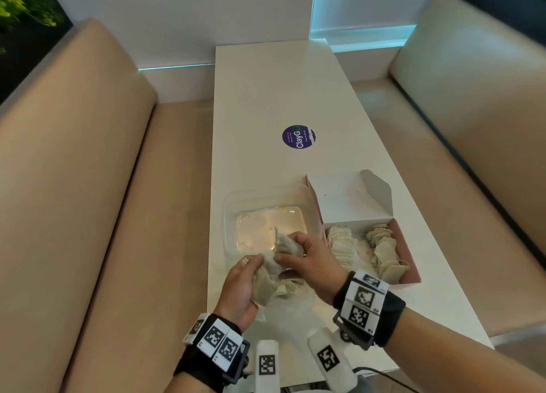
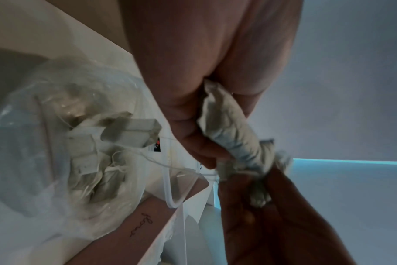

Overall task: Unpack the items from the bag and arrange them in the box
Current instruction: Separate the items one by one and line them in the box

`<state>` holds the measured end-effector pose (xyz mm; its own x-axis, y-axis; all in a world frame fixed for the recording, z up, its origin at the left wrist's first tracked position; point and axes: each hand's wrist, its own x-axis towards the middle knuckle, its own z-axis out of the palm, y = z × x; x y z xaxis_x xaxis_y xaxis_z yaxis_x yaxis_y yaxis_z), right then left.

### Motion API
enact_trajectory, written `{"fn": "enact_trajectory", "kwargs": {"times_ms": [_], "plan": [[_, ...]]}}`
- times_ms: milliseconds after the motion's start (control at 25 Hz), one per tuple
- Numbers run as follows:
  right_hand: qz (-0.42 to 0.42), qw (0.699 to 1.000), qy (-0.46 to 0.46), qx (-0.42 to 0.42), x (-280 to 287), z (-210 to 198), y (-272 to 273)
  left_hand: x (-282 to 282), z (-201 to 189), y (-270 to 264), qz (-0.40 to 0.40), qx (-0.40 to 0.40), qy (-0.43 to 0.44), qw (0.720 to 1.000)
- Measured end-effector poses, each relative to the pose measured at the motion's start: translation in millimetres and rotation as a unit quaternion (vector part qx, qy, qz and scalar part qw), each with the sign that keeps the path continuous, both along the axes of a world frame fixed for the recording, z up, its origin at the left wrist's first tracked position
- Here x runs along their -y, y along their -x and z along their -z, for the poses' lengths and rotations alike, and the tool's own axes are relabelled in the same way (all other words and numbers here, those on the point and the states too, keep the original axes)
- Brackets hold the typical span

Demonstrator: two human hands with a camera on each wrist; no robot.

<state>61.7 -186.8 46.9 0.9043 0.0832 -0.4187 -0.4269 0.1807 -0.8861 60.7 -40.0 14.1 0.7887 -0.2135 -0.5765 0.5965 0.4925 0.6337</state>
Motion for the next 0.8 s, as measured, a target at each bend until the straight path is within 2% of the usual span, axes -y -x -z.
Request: {"fn": "enact_trajectory", "kwargs": {"times_ms": [80,200,280,400,440,520,640,800], "plan": [[-0.012,0.993,0.106,0.041,-6.0,6.8,1.5,5.7,-0.6,0.1,0.002,0.001,-0.017,1.000],[-0.033,0.967,0.240,0.080,-6.9,13.7,0.5,5.0,0.3,1.1,0.021,0.005,0.000,1.000],[-0.054,0.954,0.277,0.098,-7.1,10.0,-0.2,3.0,1.7,2.5,0.039,0.024,0.013,0.999],[-0.119,0.928,0.327,0.132,-4.8,7.2,0.1,4.2,4.4,2.7,0.035,0.049,-0.013,0.998],[-0.139,0.927,0.322,0.134,-3.0,6.7,0.8,4.0,5.7,2.3,0.031,0.051,-0.021,0.998],[-0.144,0.953,0.246,0.107,2.1,5.8,1.6,1.7,8.2,1.1,0.030,0.049,-0.037,0.998],[-0.082,0.985,0.149,0.029,12.1,7.0,-2.6,0.3,6.6,0.1,0.043,0.043,-0.037,0.997],[-0.035,0.996,0.076,-0.016,19.7,11.2,-9.8,0.1,5.6,-3.0,0.035,0.038,-0.035,0.998]]}}
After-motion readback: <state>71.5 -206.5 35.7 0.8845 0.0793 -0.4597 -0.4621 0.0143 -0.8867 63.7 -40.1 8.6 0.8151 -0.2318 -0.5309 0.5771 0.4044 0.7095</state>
